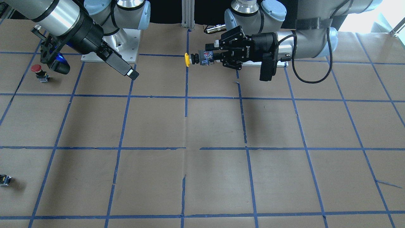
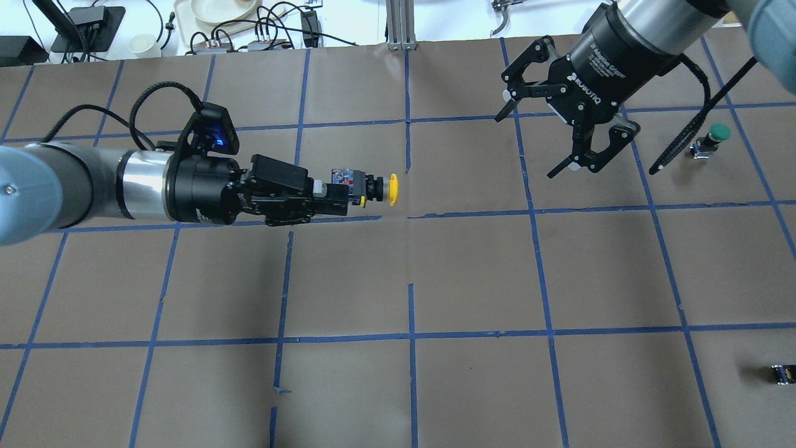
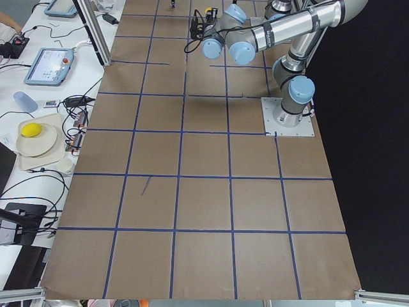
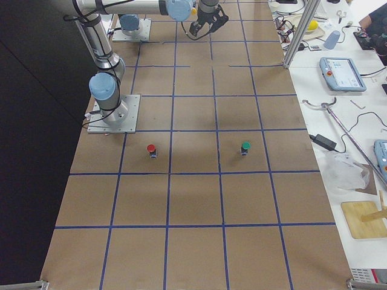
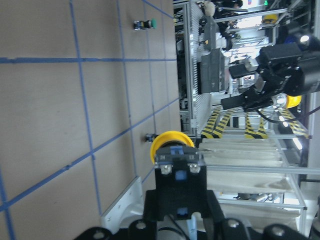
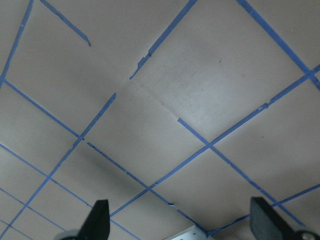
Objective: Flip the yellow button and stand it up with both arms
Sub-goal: 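Hold the button out with the left gripper while the right gripper approaches its yellow cap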
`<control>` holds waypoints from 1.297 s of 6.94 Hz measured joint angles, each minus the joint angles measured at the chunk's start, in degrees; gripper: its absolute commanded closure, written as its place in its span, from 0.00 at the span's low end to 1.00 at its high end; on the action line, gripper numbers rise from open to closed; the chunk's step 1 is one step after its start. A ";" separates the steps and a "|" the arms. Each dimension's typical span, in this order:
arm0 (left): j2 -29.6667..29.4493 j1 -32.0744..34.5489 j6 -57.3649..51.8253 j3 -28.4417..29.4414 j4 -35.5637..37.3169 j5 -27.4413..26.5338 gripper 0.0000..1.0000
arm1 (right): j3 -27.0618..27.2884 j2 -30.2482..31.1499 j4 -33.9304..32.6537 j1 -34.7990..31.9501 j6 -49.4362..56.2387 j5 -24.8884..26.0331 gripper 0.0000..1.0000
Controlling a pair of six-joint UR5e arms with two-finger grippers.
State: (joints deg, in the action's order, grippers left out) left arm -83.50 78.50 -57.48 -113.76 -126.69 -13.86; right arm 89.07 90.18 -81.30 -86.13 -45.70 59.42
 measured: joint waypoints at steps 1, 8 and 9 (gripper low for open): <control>0.69 1.20 -0.17 -1.39 0.12 4.44 0.89 | 0.30 -0.29 -0.13 1.92 -4.20 -6.50 0.00; 0.36 2.32 -1.40 -2.41 1.09 10.15 0.89 | 3.93 0.78 4.32 -0.38 -7.31 -17.92 0.00; 0.37 2.35 -1.72 -2.43 1.09 10.15 0.89 | 4.63 0.96 4.29 -0.92 -7.37 -17.83 0.00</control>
State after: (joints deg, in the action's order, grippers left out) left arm -83.13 80.85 -59.21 -116.18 -125.60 -3.71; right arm 93.70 91.14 -77.02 -87.05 -53.07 41.58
